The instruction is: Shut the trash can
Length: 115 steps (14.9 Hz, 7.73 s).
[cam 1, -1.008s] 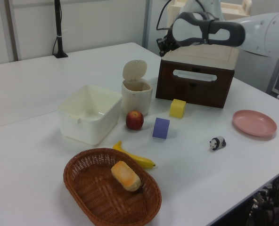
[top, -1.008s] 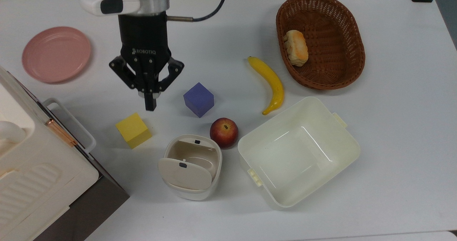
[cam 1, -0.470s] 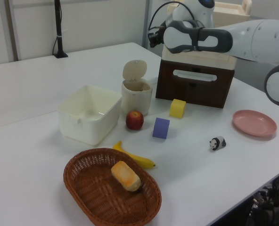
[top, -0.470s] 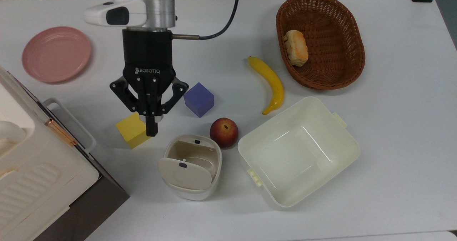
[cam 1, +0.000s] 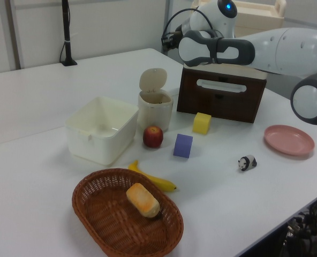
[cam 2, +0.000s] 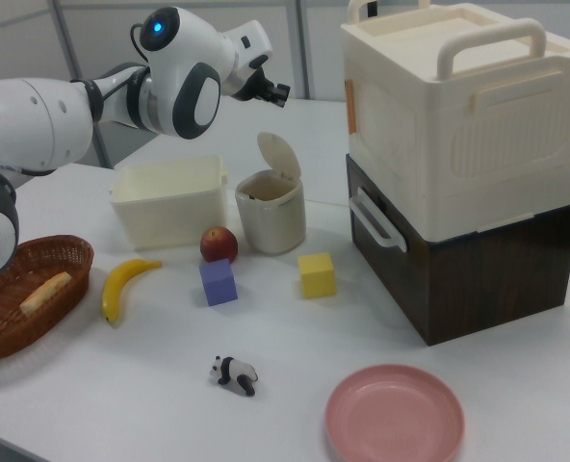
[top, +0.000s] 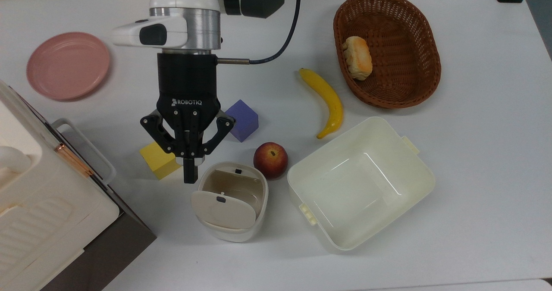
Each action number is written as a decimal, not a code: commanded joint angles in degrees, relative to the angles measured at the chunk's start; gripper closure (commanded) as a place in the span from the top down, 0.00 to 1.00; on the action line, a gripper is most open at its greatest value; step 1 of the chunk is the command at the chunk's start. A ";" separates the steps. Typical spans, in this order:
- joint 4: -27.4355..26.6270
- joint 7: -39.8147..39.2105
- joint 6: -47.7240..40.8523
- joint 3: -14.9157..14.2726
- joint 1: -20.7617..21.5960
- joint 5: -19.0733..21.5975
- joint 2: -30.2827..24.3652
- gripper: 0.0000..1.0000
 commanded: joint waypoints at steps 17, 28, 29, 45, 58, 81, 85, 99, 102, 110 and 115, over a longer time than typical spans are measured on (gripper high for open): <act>1.77 -0.84 0.75 -0.78 2.63 -2.26 4.34 0.01; 1.77 -0.93 0.84 -1.05 2.71 -2.69 6.01 0.01; 1.77 -0.93 0.84 -1.05 2.63 -2.78 5.92 0.01; -6.13 -1.01 0.75 -0.26 1.57 -7.35 1.62 0.01; -14.93 -1.10 0.75 0.27 2.19 -9.99 -2.69 0.01; -19.94 -1.19 0.75 0.27 2.45 -12.89 -2.96 0.01; -19.76 -1.10 0.84 0.27 2.80 -13.68 -1.81 0.01; -19.84 0.48 -1.17 0.45 2.19 -9.82 -11.64 0.00; -20.46 0.39 -14.84 0.45 2.19 -9.29 -18.23 0.00; -19.67 -4.18 -59.79 -0.43 1.75 -2.43 -29.58 0.26; -19.59 -2.95 -63.40 -0.43 0.61 -0.76 -31.34 1.00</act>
